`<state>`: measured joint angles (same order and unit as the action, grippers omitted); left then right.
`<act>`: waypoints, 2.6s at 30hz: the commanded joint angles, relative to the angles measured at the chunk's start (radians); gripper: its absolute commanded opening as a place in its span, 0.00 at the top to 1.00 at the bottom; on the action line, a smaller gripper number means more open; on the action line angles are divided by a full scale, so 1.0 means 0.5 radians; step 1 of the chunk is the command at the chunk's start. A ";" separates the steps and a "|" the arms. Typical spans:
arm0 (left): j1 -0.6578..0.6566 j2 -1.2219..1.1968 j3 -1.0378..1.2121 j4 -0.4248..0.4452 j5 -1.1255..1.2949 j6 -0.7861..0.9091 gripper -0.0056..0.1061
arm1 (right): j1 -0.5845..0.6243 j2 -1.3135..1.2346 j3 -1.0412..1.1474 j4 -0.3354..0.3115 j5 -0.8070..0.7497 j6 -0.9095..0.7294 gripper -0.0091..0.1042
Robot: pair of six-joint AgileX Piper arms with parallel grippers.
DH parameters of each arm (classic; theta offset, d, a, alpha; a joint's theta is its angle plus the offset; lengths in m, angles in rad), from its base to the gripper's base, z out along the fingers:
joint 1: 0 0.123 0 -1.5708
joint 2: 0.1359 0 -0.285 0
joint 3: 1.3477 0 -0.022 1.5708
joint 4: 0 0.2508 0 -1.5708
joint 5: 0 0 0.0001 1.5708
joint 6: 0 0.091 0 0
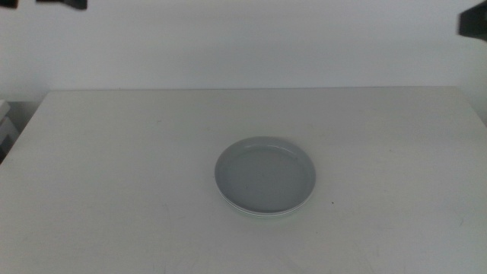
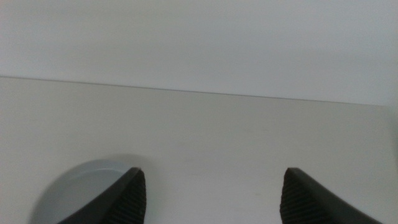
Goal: Stack the three bowls on top of each other.
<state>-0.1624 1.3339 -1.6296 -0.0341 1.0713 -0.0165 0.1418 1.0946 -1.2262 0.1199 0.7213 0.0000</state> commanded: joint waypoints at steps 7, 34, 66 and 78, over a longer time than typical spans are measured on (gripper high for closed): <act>0.000 -0.453 0.596 0.028 -0.649 -0.004 0.01 | -0.327 -0.214 0.148 0.331 -0.039 -0.535 0.44; -0.002 -1.705 2.426 0.044 -1.984 0.119 0.01 | -0.326 -1.425 1.542 0.377 -0.634 -0.739 0.44; 0.184 -2.723 3.313 -0.173 -1.962 0.119 0.01 | -0.326 -2.217 2.483 0.357 -1.076 -0.738 0.44; 0.184 -2.722 3.311 -0.167 -1.909 0.119 0.01 | -0.334 -2.263 2.497 0.341 -1.059 -0.738 0.44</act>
<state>-0.0719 -0.0124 0.0295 -0.1066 0.1878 0.0441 -0.0184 -0.0089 0.0282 0.2934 0.2712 -0.3570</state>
